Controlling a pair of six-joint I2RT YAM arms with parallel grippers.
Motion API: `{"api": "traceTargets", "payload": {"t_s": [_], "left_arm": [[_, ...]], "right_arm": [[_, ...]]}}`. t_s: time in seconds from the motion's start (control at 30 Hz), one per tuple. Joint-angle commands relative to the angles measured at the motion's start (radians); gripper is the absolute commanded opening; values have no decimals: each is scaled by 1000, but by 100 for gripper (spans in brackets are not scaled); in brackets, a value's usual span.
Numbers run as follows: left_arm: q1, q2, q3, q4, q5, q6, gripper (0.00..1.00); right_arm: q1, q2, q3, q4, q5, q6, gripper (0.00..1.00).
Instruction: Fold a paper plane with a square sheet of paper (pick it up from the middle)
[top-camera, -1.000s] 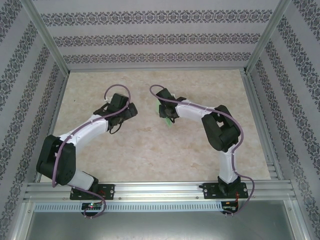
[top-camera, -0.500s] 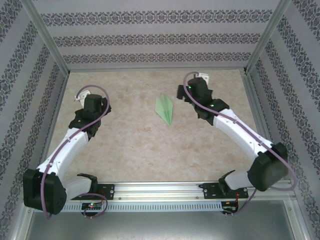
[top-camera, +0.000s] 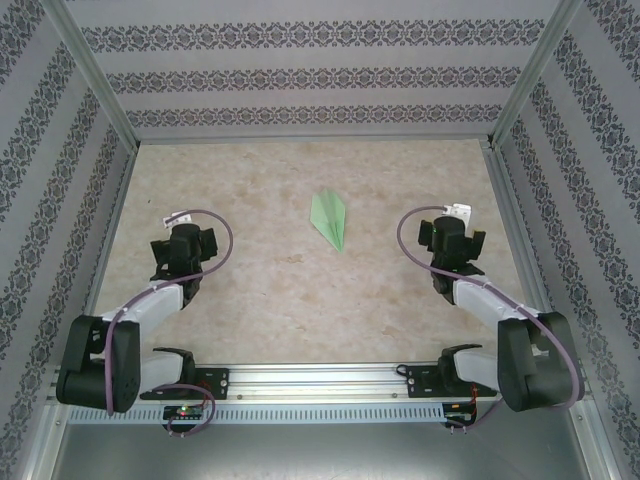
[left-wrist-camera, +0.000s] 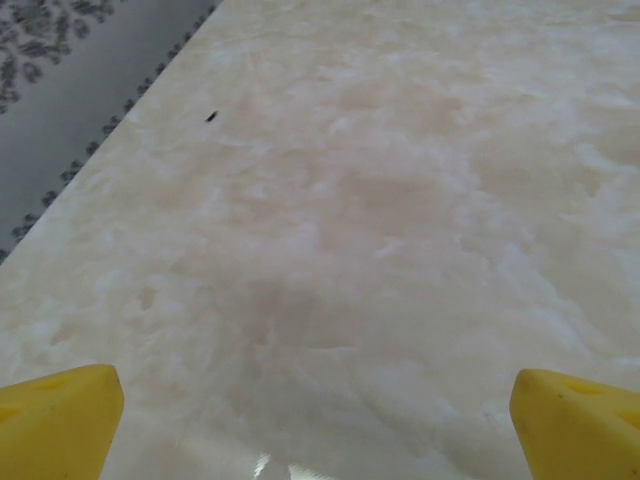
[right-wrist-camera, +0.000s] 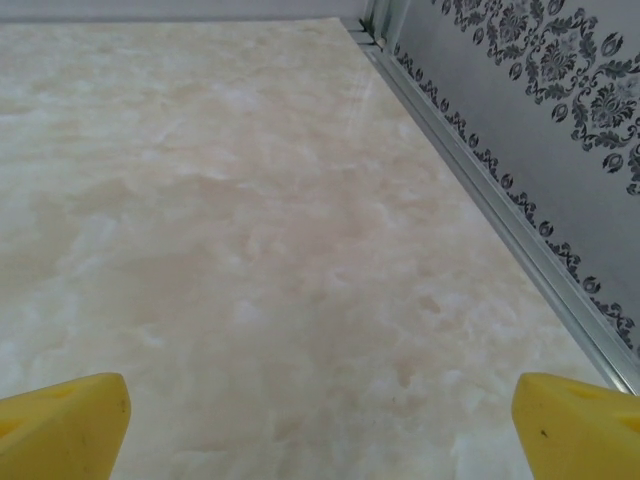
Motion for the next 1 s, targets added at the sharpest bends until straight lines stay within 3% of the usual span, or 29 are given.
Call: {"api": "traceTargets", "payload": {"t_s": [0.0,0.17,0.27,0.37,0.53,0.6,0.83,0.97], "left_arm": [[28,36,-40,299,151,129,100],[56,81,-73,459,318,140,100],[65,131,-74,540,357,144,100],[68,195,-53,573,374,155,100],[68,279,-29,597,383,157,100],[68,320,-27,629,376,155,100],[53,318,-18,606,343,166,100],[48,320,3,572,405,196,100]], "right_arm": [[-26,50,-7,281,-79,-64,98],[-35,140,-2,390,-145,-95,98],[-56,177,5,420,-182,-97,98],[-70,225,-24,523,-224,-94,98],[-109,237,-44,549,-310,-71,98],[-112,280,-75,663,-310,-70,98],[-123,270,-58,612,-330,-64,98],[-123,267,-54,606,-330,-66,98]]}}
